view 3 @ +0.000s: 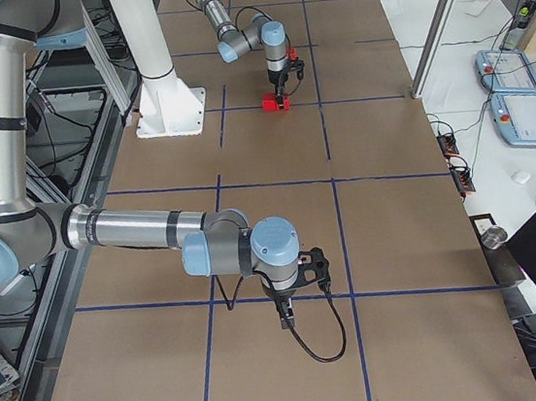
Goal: Form red blocks into L shape at center
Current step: 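Carry the red cube and place it beside the center cube, farther from robot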
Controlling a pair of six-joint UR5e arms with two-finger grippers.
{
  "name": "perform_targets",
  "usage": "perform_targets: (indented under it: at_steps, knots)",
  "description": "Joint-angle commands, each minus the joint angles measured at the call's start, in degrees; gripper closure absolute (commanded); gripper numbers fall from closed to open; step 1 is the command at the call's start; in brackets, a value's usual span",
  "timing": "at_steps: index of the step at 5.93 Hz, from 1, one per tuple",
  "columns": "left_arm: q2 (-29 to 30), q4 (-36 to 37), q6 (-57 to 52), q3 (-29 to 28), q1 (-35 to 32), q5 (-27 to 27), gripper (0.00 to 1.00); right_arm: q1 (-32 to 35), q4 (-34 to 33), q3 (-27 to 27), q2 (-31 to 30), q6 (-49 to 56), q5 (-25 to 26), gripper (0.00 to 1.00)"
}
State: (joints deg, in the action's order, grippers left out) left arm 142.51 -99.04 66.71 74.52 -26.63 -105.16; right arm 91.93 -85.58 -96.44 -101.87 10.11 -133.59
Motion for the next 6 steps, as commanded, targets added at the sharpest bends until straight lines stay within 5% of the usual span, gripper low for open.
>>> perform_targets:
  at_steps: [1, 5, 6]
  knots:
    - [0.0, 0.0, 0.0, 0.1, 0.0, -0.1, 0.39, 0.0, 0.0, 0.0, 0.0, 0.0, 0.0, 0.0]
    - [0.1, 0.8, 0.0, 0.4, 0.0, -0.2, 0.36, 0.0, 0.0, 0.0, 0.0, 0.0, 0.0, 0.0]
    - [0.0, 0.8, 0.0, 0.4, 0.0, -0.1, 0.23, 0.0, 0.1, 0.0, 0.0, 0.0, 0.1, 0.0]
